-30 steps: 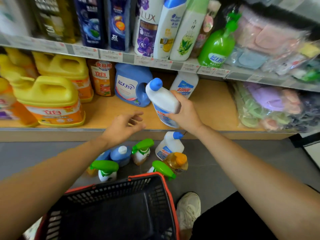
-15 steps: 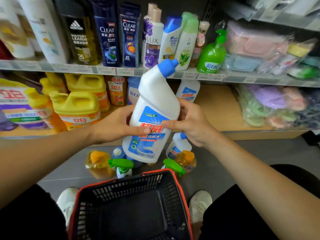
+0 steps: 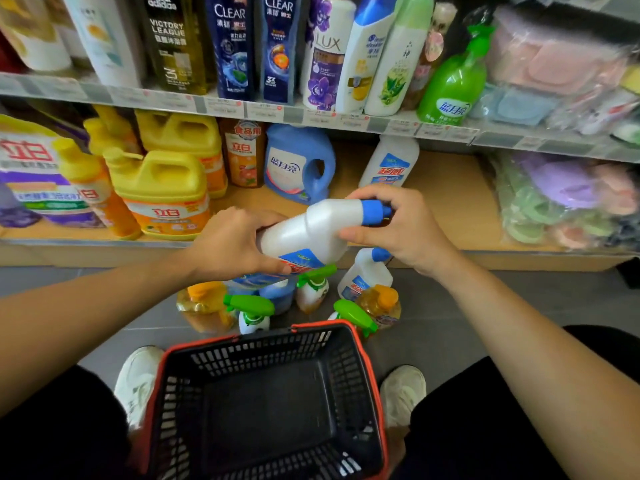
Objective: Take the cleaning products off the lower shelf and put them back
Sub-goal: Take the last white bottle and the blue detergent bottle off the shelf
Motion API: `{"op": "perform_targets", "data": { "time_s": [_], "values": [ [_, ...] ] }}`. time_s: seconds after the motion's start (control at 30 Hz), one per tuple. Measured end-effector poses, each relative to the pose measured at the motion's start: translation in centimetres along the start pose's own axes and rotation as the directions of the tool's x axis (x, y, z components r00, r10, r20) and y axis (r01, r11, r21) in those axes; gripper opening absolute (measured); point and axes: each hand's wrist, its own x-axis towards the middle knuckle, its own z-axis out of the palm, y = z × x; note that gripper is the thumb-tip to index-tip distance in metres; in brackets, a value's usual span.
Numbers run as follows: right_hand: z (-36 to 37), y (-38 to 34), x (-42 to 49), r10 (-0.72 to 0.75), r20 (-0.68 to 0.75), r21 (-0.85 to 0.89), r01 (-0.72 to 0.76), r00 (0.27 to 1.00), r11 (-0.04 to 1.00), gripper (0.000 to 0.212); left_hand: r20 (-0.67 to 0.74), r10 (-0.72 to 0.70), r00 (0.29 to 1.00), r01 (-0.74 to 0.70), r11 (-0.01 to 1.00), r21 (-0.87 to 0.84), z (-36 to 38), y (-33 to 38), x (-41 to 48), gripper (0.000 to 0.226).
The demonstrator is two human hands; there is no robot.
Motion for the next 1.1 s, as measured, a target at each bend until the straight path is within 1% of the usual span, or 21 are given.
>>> {"op": "perform_targets", "data": {
  "time_s": [0.07, 0.1, 0.23, 0.33, 0.47, 0.53, 0.63, 0.7, 0.77, 0.83, 0.9, 1.0, 1.1],
  "values": [
    [-0.2, 0.3, 0.1, 0.001, 0.023, -0.021, 0.000, 1.000, 1.000, 0.036, -0.034, 0.034, 0.999, -0.030, 0.994, 0.109, 0.0, -0.7, 0.2, 0.072],
    [-0.4, 0.5, 0.2, 0.015, 0.037, -0.003, -0.015, 0.999, 1.000, 0.035, -0.047, 0.047, 0.998, -0.039, 0.986, 0.160, 0.0, -1.0, 0.3, 0.075],
    [-0.7, 1.0, 0.2, 0.100, 0.069, 0.212, -0.113, 0.993, 0.971, 0.037, -0.105, 0.110, 0.988, -0.074, 0.952, 0.296, 0.0, -1.8, 0.4, 0.077],
    [-0.6, 0.9, 0.6, 0.152, 0.073, 0.331, -0.168, 0.986, 0.928, 0.036, -0.144, 0.145, 0.979, -0.089, 0.936, 0.339, 0.1, -1.5, 0.5, 0.073],
    [-0.5, 0.8, 0.7, 0.213, 0.144, 0.490, -0.256, 0.966, 0.833, 0.022, -0.197, 0.173, 0.965, -0.081, 0.912, 0.403, 0.2, -1.0, 0.5, 0.067],
    [-0.3, 0.9, 0.7, 0.229, 0.139, 0.513, -0.268, 0.964, 0.815, 0.021, -0.206, 0.193, 0.959, -0.091, 0.903, 0.420, 0.2, -0.9, 0.4, 0.067],
    [-0.1, 0.8, 0.7, 0.229, 0.090, 0.521, -0.242, 0.969, 0.819, 0.022, -0.198, 0.205, 0.958, -0.108, 0.904, 0.414, 0.0, -1.0, 0.6, 0.068],
    [0.0, 0.8, 0.7, 0.201, 0.056, 0.504, -0.201, 0.978, 0.840, 0.024, -0.181, 0.179, 0.967, -0.103, 0.926, 0.363, -0.1, -1.1, 0.9, 0.070],
    [0.0, 1.0, 0.8, 0.152, 0.011, 0.446, -0.141, 0.988, 0.884, 0.023, -0.150, 0.132, 0.980, -0.089, 0.960, 0.265, -0.2, -1.3, 1.1, 0.070],
    [-0.1, 1.0, 1.0, 0.097, -0.048, 0.352, -0.074, 0.994, 0.933, 0.020, -0.075, 0.071, 0.995, -0.061, 0.991, 0.119, -0.3, -1.4, 1.3, 0.069],
    [-0.4, 1.0, 1.2, 0.059, -0.086, 0.326, -0.027, 0.995, 0.945, 0.022, 0.026, 0.013, 1.000, -0.012, 1.000, -0.024, -0.3, -1.5, 1.5, 0.064],
    [-0.8, 1.0, 1.2, 0.049, -0.093, 0.352, -0.013, 0.994, 0.936, 0.030, 0.159, -0.043, 0.986, 0.081, 0.967, -0.242, 0.0, -1.5, 1.6, 0.055],
    [-0.9, 0.8, 1.2, 0.036, -0.094, 0.349, -0.001, 0.995, 0.937, 0.038, 0.251, -0.043, 0.967, 0.151, 0.890, -0.430, 0.1, -1.4, 1.7, 0.049]
  ]
}}
